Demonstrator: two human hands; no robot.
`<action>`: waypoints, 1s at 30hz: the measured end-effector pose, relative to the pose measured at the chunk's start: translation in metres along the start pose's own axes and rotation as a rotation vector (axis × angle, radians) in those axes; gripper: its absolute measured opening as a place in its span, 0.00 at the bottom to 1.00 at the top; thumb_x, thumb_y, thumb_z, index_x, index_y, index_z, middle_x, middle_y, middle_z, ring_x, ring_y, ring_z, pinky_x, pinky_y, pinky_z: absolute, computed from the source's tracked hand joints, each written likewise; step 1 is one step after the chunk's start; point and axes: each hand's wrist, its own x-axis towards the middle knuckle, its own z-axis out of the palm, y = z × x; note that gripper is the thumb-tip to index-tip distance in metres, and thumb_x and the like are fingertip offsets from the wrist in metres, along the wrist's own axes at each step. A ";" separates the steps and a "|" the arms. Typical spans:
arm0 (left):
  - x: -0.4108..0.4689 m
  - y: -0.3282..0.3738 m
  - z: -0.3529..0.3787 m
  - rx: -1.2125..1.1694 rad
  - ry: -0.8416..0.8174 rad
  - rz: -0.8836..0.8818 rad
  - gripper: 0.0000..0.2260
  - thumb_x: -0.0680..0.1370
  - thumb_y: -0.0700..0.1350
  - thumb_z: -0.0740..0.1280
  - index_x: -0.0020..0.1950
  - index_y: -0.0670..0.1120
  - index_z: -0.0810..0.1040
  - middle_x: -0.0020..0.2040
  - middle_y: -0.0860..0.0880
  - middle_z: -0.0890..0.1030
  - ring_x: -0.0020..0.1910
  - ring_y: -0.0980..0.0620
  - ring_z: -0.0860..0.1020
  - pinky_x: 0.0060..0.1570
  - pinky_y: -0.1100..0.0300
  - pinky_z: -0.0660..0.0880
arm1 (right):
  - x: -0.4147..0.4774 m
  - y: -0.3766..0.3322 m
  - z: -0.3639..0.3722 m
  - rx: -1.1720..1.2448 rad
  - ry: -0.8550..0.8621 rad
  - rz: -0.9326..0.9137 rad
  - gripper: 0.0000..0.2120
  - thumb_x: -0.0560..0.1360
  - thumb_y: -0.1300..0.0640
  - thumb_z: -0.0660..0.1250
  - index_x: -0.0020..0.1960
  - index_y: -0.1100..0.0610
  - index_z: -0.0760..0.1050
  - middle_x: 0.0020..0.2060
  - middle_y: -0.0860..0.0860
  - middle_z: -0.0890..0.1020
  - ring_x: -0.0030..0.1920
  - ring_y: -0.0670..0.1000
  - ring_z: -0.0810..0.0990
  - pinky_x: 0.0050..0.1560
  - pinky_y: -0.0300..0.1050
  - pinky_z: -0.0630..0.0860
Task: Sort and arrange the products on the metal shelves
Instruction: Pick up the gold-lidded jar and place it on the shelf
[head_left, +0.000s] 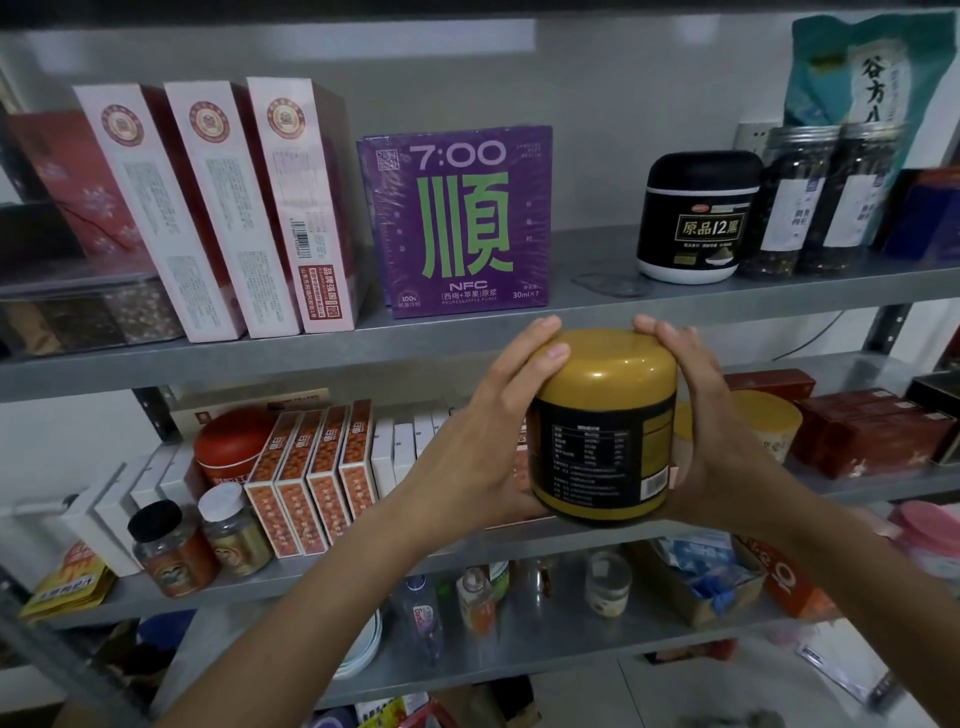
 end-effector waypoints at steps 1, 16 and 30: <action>0.000 0.000 -0.001 0.022 -0.001 -0.023 0.50 0.66 0.56 0.77 0.75 0.51 0.45 0.79 0.47 0.48 0.77 0.57 0.54 0.68 0.51 0.70 | 0.000 -0.001 0.000 -0.016 0.029 -0.017 0.62 0.58 0.38 0.79 0.77 0.58 0.47 0.77 0.51 0.55 0.78 0.44 0.49 0.78 0.54 0.47; 0.008 0.008 -0.001 0.118 0.012 -0.074 0.50 0.67 0.59 0.74 0.78 0.49 0.47 0.78 0.47 0.50 0.78 0.53 0.53 0.69 0.68 0.59 | 0.003 -0.015 0.000 -0.089 0.114 -0.009 0.54 0.63 0.36 0.70 0.76 0.61 0.49 0.75 0.54 0.56 0.76 0.48 0.53 0.76 0.42 0.53; 0.010 0.003 -0.002 -0.051 -0.047 -0.203 0.57 0.63 0.53 0.80 0.78 0.58 0.41 0.79 0.58 0.43 0.75 0.69 0.46 0.68 0.67 0.55 | 0.004 -0.011 -0.012 0.213 -0.004 0.126 0.61 0.58 0.40 0.78 0.79 0.47 0.43 0.76 0.51 0.54 0.76 0.45 0.56 0.71 0.31 0.58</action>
